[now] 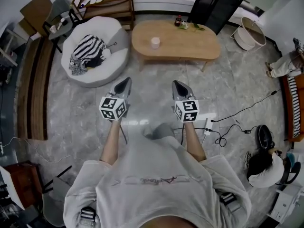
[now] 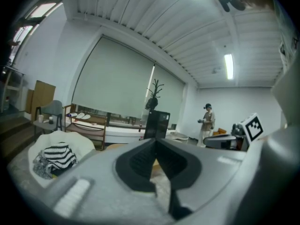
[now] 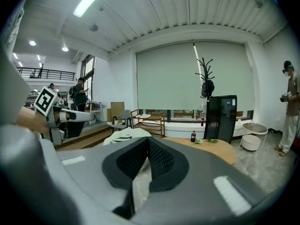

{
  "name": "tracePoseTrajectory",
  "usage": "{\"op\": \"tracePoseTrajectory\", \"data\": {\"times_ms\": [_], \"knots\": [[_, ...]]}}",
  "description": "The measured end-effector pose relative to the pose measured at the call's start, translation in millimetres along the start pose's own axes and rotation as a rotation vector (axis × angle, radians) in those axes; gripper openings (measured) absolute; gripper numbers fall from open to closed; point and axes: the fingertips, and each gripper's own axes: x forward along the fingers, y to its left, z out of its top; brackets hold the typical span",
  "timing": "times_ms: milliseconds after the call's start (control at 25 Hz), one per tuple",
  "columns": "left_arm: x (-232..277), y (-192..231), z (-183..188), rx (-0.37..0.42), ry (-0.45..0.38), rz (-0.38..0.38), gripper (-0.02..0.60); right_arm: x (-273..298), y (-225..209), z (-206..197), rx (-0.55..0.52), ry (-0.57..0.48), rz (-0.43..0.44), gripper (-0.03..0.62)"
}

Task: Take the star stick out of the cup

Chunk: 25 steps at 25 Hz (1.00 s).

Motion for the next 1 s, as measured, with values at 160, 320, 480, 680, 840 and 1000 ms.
{"op": "tracePoseTrajectory", "data": {"times_ms": [160,320,480,680,840,1000], "knots": [[7,7,-3,-0.008,0.006,-0.001,0.002,9,-3,-4,0.005,0.007,-0.002,0.005],[18,15,3,-0.003,0.001,-0.002,0.0,20,-10,2,0.007,0.001,-0.006,0.005],[32,21,9,0.006,-0.005,-0.006,0.0,29,-19,4,0.009,-0.004,-0.01,0.005],[55,26,12,0.017,-0.007,-0.014,0.002,44,-35,5,0.011,-0.01,-0.016,0.005],[73,33,15,0.03,0.001,-0.02,0.0,60,-46,7,0.019,-0.013,-0.015,0.005],[97,43,20,0.032,0.008,-0.018,0.0,80,-60,11,0.023,-0.011,-0.011,0.005]]}}
